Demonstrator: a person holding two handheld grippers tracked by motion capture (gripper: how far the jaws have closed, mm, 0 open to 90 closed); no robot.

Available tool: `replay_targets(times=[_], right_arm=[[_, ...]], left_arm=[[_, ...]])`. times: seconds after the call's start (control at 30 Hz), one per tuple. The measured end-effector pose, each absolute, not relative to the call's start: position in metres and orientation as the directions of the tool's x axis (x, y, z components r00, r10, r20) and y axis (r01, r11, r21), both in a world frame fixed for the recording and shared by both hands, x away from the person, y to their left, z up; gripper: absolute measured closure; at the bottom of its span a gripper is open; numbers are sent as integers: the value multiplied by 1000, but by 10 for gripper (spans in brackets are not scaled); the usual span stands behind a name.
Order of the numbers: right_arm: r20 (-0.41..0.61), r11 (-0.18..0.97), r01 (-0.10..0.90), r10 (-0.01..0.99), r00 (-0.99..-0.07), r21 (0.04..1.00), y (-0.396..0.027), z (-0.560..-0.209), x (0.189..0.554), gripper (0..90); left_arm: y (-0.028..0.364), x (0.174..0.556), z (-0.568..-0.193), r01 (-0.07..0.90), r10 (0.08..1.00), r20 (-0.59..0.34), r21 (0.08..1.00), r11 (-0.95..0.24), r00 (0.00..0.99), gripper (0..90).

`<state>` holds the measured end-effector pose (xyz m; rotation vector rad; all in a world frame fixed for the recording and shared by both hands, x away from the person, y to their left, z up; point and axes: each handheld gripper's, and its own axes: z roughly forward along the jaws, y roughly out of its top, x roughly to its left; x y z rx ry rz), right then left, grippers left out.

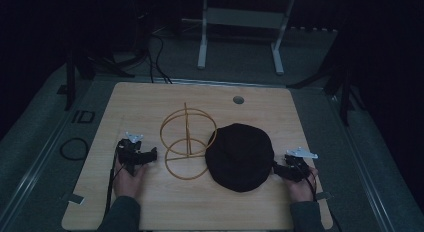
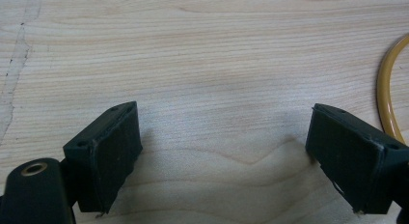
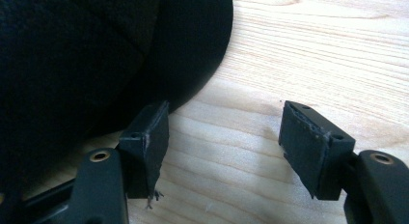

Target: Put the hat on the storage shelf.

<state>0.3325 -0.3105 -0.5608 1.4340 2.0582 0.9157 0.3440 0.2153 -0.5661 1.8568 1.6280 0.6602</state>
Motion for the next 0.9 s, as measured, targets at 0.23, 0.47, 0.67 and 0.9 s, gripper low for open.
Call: replay_targets(times=[0.23, 0.47, 0.67, 0.9], right_arm=[[-2, 222, 630, 944, -330, 744, -309, -561, 331, 350], [-5, 257, 675, 936, -351, 692, -307, -552, 334, 485], [-11, 299, 684, 920, -391, 665, -308, -549, 334, 519], [-38, 366, 686, 896, -443, 629, -311, -537, 326, 516]], left_arm=[[215, 344, -566, 705, 991, -7, 703, -89, 132, 119], [214, 344, -566, 704, 992, -8, 705, -86, 129, 120], [214, 344, -566, 704, 992, -7, 705, -86, 128, 121], [214, 344, -566, 704, 992, -8, 705, -83, 125, 120]])
